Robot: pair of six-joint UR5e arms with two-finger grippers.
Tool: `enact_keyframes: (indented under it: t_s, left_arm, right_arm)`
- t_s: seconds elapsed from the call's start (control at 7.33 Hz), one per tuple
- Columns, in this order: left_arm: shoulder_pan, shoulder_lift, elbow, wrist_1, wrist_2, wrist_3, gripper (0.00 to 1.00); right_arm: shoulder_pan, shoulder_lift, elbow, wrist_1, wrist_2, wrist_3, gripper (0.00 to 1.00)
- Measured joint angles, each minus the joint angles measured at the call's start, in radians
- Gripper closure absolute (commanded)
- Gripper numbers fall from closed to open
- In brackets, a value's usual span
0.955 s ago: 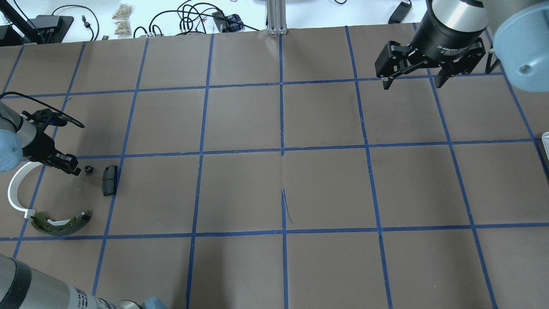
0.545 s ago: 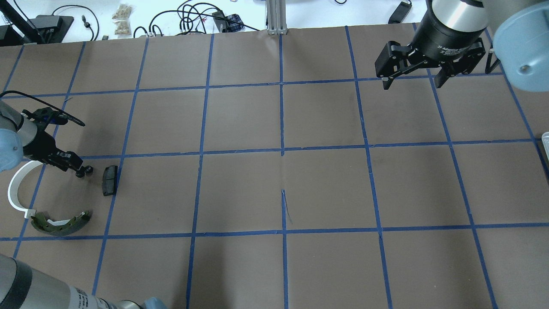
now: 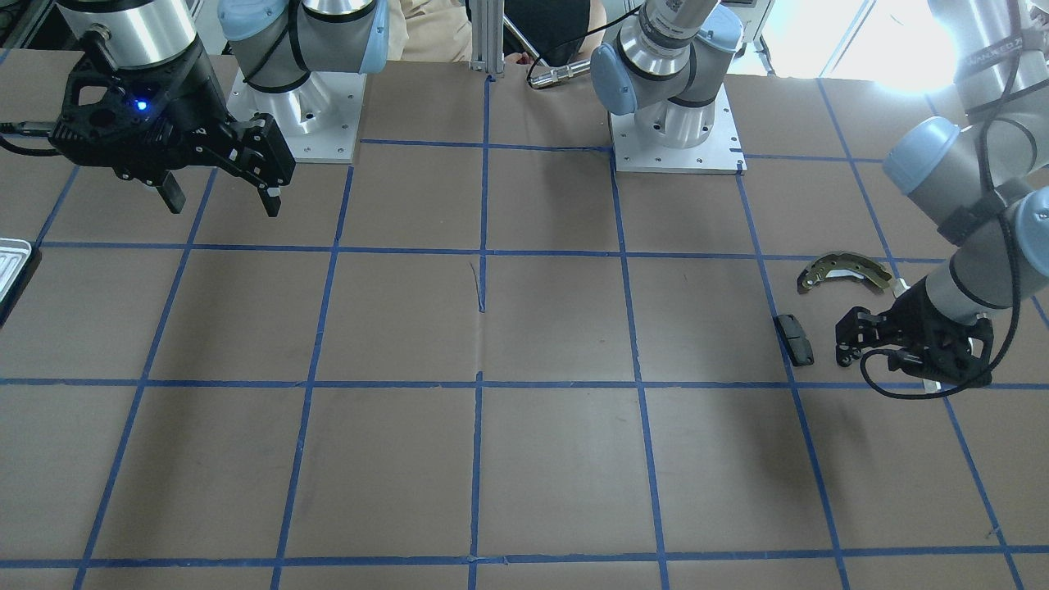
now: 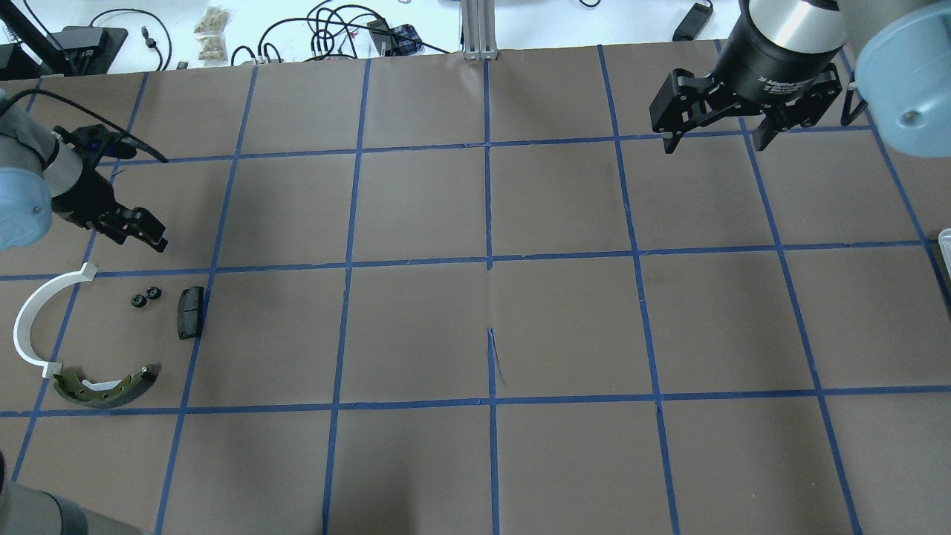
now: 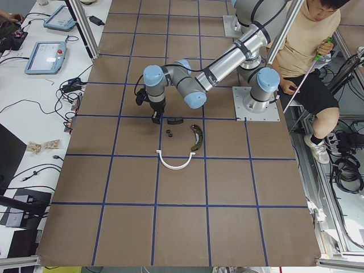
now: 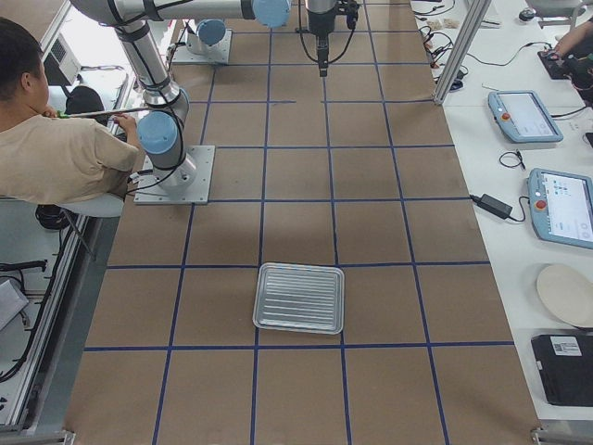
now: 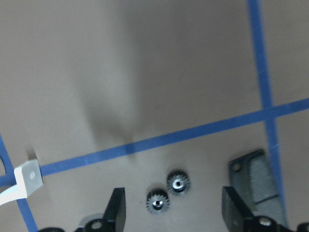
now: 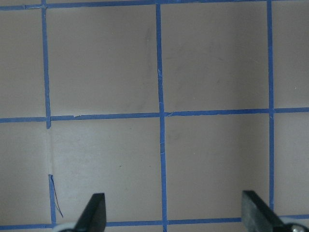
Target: Place bearing gear from tray to pile
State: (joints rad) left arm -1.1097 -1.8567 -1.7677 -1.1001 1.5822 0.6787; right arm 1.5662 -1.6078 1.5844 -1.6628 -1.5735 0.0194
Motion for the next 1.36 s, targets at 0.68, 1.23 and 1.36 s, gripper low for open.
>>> enact_keyframes:
  t_s: [0.68,1.23,1.36]
  left_arm:
    - [-0.352,0.219,0.098,-0.309,0.003,-0.576,0.0]
    - [-0.456,0.323,0.154,-0.431,0.002,-0.651,0.0]
    - [-0.451,0.317,0.184,-0.473,0.002,-0.651,0.0]
  right_arm:
    - [0.0,0.0,0.004,0.0,0.0,0.001,0.0]
    - [0.0,0.0,0.004,0.0,-0.001,0.001,0.0]
    - [0.0,0.0,0.004,0.0,-0.001,0.001,0.0]
